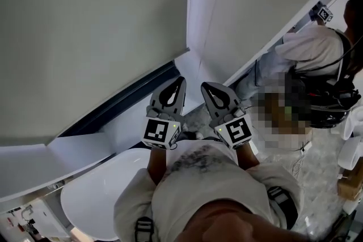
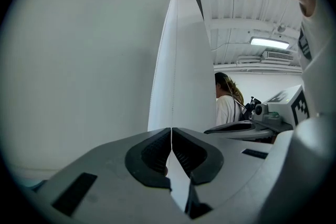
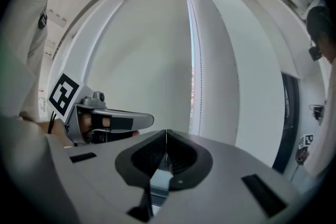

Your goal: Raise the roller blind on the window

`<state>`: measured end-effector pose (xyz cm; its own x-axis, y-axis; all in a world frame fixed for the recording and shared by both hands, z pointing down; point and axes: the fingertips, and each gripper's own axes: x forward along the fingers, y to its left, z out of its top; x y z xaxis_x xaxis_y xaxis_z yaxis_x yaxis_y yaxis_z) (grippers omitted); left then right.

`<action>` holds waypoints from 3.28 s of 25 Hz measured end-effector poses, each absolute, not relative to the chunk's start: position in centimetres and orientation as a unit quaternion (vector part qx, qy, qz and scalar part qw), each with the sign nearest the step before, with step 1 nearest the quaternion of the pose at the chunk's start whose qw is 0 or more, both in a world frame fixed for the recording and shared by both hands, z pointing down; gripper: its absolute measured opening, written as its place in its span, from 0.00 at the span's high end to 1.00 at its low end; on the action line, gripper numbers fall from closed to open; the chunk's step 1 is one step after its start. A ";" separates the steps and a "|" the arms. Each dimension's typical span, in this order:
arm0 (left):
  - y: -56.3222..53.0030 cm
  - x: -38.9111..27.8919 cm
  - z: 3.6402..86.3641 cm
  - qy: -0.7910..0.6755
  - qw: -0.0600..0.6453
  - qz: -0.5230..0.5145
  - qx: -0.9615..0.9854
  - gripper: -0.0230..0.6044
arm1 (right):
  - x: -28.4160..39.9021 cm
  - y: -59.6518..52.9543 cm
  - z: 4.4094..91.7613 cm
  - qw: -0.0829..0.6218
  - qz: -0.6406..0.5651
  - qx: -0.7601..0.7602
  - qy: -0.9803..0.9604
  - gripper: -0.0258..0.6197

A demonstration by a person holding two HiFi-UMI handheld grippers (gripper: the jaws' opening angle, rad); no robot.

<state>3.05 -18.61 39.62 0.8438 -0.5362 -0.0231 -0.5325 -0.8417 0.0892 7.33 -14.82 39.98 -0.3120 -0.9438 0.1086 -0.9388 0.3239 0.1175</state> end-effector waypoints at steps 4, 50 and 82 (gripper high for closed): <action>-19.4 4.1 39.6 -0.254 0.038 -0.021 0.966 0.94 | 7.8 -15.3 40.4 0.085 -0.010 0.594 -0.800 0.86; -25.9 11.2 38.7 -0.157 0.016 -0.025 0.987 0.90 | 9.7 -17.1 40.8 0.100 0.004 0.650 -0.753 0.86; -20.2 6.4 41.6 -0.172 0.043 -0.010 0.984 0.94 | 4.9 -17.9 30.8 0.046 -0.036 0.541 -0.839 0.73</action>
